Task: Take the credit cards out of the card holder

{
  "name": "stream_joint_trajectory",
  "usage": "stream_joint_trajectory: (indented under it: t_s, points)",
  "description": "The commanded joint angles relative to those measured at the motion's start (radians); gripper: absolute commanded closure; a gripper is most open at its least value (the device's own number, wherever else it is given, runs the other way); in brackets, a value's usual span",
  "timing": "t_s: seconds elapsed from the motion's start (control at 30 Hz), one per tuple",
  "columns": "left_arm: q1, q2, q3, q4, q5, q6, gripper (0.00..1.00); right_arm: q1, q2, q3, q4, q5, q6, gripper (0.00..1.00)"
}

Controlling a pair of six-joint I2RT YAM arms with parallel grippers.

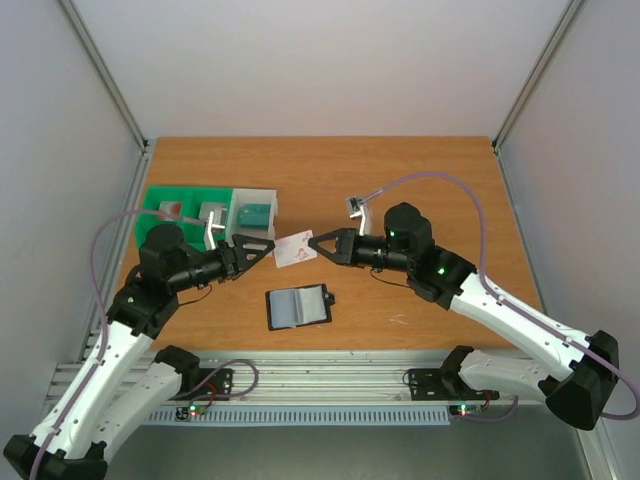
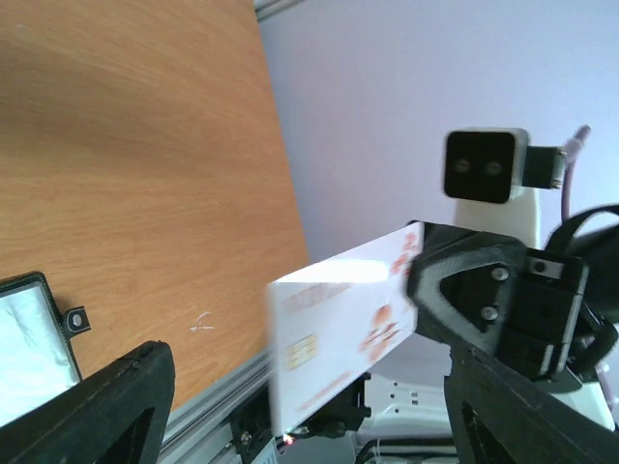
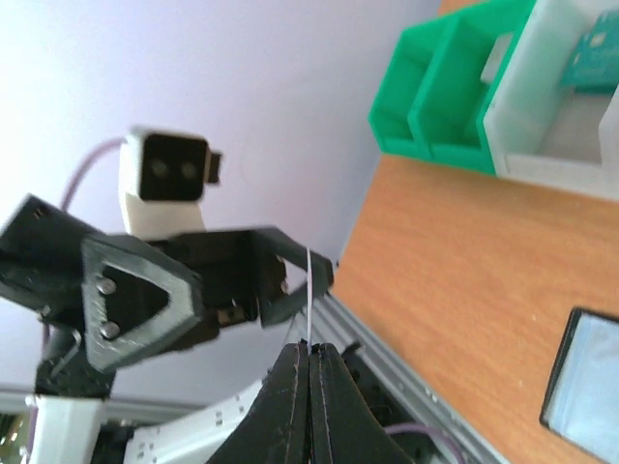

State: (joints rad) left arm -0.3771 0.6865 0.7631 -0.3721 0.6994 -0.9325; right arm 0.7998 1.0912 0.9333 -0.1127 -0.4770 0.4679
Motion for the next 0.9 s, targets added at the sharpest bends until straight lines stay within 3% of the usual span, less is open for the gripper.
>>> stream_joint_trajectory:
  t_s: [0.0,0.1,0.23,0.37,0.57,0.8,0.87]
  points:
    - [-0.003,-0.047,-0.045,0.145,-0.068,-0.143,0.23,-0.004,-0.034,-0.019,0.107,0.148,0.074,0.99]
    - [-0.002,-0.06,-0.07,0.186,-0.081,-0.186,0.26,-0.003,-0.038,-0.029,0.168,0.167,0.099,0.99]
    - [-0.002,-0.053,-0.119,0.308,-0.065,-0.264,0.42,-0.004,-0.024,-0.045,0.239,0.162,0.146,0.99]
    - [-0.003,-0.03,-0.155,0.438,-0.048,-0.343,0.52,-0.004,0.001,-0.06,0.303,0.156,0.195,0.99]
    - [-0.003,-0.016,-0.174,0.479,-0.056,-0.361,0.61,-0.004,0.043,-0.054,0.339,0.14,0.232,0.99]
    - [-0.002,-0.014,-0.195,0.497,-0.072,-0.365,0.95,-0.004,0.063,-0.075,0.363,0.132,0.258,0.99]
    - [-0.002,-0.009,-0.196,0.509,-0.07,-0.363,0.99,-0.004,0.065,-0.074,0.359,0.129,0.254,0.99]
